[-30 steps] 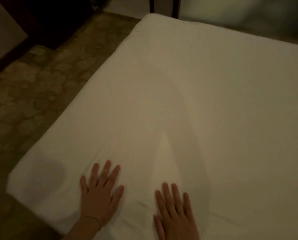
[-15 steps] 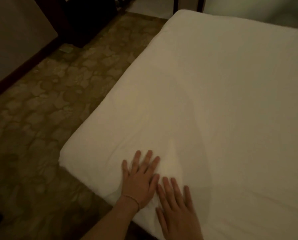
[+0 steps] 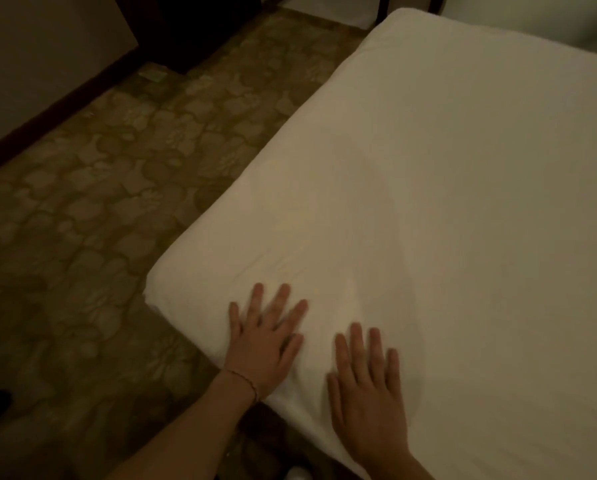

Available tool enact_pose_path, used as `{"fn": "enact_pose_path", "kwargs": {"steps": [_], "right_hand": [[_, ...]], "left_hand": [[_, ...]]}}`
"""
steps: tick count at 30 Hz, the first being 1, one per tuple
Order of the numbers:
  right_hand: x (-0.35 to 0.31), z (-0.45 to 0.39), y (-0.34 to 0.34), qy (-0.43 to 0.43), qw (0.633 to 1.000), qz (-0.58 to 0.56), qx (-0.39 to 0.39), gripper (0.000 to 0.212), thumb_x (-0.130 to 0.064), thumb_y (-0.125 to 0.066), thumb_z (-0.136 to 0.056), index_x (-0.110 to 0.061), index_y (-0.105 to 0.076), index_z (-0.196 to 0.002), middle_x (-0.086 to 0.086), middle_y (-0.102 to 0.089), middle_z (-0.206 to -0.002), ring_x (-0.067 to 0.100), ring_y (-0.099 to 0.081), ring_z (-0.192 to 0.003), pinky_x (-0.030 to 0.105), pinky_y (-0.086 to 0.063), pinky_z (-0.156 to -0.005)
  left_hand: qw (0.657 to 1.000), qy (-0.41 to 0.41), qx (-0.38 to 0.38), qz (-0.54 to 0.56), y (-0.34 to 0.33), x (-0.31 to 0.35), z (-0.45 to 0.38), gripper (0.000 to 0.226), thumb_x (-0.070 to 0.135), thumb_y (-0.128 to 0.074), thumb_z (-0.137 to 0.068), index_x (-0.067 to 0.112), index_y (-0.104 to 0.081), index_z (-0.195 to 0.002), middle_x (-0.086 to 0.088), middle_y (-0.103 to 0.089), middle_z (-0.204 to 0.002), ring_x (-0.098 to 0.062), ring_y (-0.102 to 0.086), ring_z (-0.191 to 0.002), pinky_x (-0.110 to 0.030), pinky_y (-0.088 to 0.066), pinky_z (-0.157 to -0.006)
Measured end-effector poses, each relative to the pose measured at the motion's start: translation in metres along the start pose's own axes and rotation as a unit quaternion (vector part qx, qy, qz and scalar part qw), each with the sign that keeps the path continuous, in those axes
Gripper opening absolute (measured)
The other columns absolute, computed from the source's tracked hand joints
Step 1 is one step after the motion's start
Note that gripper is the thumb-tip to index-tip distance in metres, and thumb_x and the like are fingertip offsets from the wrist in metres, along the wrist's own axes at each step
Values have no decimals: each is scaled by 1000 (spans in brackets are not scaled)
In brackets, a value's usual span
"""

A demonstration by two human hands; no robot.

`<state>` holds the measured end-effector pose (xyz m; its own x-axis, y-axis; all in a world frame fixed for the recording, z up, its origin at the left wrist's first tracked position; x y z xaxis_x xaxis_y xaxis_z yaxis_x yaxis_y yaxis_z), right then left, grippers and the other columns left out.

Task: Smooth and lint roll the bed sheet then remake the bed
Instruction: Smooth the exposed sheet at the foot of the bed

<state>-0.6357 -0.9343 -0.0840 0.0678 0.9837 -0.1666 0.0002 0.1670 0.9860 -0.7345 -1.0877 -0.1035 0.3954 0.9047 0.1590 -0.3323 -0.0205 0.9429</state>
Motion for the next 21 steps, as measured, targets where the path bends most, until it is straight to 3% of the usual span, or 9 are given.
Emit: {"fn": "enact_pose_path", "kwargs": {"steps": [3, 6, 9, 12, 14, 16, 18, 21], "right_hand": [[-32, 24, -9, 75, 997, 17, 10, 64, -45, -45, -87, -18, -47, -145, 14, -33, -156, 37, -31, -143, 60, -30, -108], [-47, 34, -9, 137, 990, -14, 20, 55, -45, -41, -91, -22, -55, -139, 8, -38, -154, 28, -32, -143, 55, -32, -105], [-35, 10, 3, 61, 995, -80, 27, 58, -46, -21, -99, -20, -52, -141, 5, -40, -154, 24, -32, -144, 48, -31, -106], [-23, -20, 4, -24, 997, -70, -9, 63, -48, -14, -99, -19, -46, -146, 5, -31, -158, 26, -27, -146, 49, -24, -112], [-19, -29, 0, -43, 997, -50, -27, 60, -49, -21, -99, -22, -44, -147, 3, -29, -159, 24, -25, -147, 49, -21, -114], [-13, -27, -1, -48, 998, -31, -31, 59, -51, -32, -96, -28, -38, -150, -2, -25, -160, 20, -21, -148, 50, -20, -116], [1, -17, 1, -62, 998, -20, -27, 62, -54, -36, -94, -32, -31, -152, -6, -21, -162, 18, -18, -149, 51, -21, -117], [25, -1, 4, -84, 996, -10, -13, 65, -56, -37, -94, -32, -27, -153, -6, -18, -162, 20, -16, -150, 50, -23, -117]], "left_hand": [[999, 51, 1, -2, 3, -26, 7, 61, 70, -8, -97, 54, 7, -154, 17, 12, -166, -34, 12, -153, -60, 8, -117], [980, 191, 8, 57, 11, -72, 10, 63, 71, -7, -96, 53, 19, -151, 19, 31, -159, -30, 32, -147, -60, 14, -118], [960, 264, 25, 95, 27, -98, 5, 65, 64, -7, -98, 44, 15, -155, 10, 25, -164, -32, 29, -148, -62, 9, -119], [985, 148, 44, 79, 44, -64, -16, 60, 55, -10, -101, 42, 10, -156, 9, 17, -166, -28, 23, -151, -60, 4, -121], [998, 37, 11, 52, 41, -26, -27, 58, 55, -13, -103, 48, 13, -154, 15, 20, -165, -25, 25, -150, -64, 4, -119], [999, -22, -34, 4, 27, -6, -31, 58, 59, -11, -102, 52, 18, -151, 19, 28, -161, -24, 29, -149, -68, 10, -115], [999, -15, -32, -23, 21, -16, -37, 59, 65, -10, -99, 55, 20, -149, 24, 30, -159, -23, 26, -150, -70, 9, -113], [998, 60, 5, -24, 28, -56, -49, 64, 74, -10, -94, 58, 18, -149, 28, 23, -160, -23, 17, -153, -70, 2, -113]]}}
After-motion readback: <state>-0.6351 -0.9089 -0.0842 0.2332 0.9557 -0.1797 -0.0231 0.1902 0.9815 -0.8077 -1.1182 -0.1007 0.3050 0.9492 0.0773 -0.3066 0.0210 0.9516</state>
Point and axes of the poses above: each hand's wrist, its own z-axis away from the middle knuckle, its own y-axis out of the back of the hand, x = y × z, the point moved 8 cm from there along -z, towards the middle knuckle
